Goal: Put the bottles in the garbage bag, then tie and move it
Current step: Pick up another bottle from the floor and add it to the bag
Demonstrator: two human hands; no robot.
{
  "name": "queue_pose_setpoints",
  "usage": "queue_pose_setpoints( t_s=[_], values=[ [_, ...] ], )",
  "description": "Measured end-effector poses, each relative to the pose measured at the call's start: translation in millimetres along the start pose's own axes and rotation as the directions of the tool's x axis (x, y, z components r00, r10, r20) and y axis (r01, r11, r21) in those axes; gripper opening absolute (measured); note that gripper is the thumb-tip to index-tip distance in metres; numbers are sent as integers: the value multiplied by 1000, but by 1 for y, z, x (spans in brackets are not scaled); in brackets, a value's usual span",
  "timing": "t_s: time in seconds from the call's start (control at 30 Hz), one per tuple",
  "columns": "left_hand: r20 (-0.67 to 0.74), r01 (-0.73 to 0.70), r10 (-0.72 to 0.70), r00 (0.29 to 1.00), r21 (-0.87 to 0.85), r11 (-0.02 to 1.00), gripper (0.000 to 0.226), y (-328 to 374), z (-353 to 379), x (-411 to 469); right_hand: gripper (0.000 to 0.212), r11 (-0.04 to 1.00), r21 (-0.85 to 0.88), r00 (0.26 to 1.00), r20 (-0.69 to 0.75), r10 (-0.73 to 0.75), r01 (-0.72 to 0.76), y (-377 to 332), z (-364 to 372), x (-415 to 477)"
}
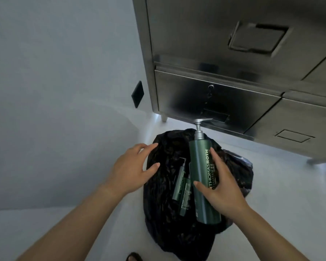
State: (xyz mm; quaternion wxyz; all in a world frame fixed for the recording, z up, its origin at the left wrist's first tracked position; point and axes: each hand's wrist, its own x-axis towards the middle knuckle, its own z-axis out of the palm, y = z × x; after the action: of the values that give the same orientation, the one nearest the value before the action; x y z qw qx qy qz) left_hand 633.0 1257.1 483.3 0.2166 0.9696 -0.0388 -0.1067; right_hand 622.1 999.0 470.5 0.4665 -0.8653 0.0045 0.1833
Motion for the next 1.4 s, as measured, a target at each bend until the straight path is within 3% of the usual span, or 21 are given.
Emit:
queue_pose_setpoints(
  t_s=[0.17, 0.37, 0.47, 0.57, 0.73, 0.93, 1.17, 1.3, 1.4],
  values=[
    [-50, -62, 72, 996, 178, 982, 60, -76, 144, 41, 95, 996, -21, 995, 58, -87, 88, 116, 71, 74],
    [-154, -26, 76, 985, 306, 952, 64, -159, 290, 103, 96, 928, -115, 934, 95, -345, 354, 230, 133, 176],
    [-201, -31, 105, 974, 338, 940, 68, -180, 345, 122, 96, 894, -147, 903, -3, -429, 424, 271, 147, 205],
    [-262, -18, 87, 961, 253, 967, 66, -186, 388, 119, 95, 892, -111, 894, -48, -446, 439, 307, 160, 206],
    [-258, -6, 34, 966, 111, 994, 67, -182, 426, 92, 95, 961, -47, 962, -30, -273, 271, 344, 161, 171],
    [-182, 74, -67, 981, 31, 997, 67, -217, 456, 88, 97, 902, -233, 931, 70, -359, 365, 376, 161, 153],
    [-93, 304, -345, 934, -301, 904, 80, -213, 483, 91, 98, 897, -261, 933, 45, -358, 357, 361, 149, 160],
    [-17, 326, -351, 936, -328, 887, 73, -219, 491, 95, 98, 891, -241, 922, 37, -387, 384, 366, 156, 155],
    [-43, 292, -324, 945, -334, 896, 63, -219, 495, 90, 98, 891, -250, 918, -24, -396, 378, 361, 143, 156]
  ],
)
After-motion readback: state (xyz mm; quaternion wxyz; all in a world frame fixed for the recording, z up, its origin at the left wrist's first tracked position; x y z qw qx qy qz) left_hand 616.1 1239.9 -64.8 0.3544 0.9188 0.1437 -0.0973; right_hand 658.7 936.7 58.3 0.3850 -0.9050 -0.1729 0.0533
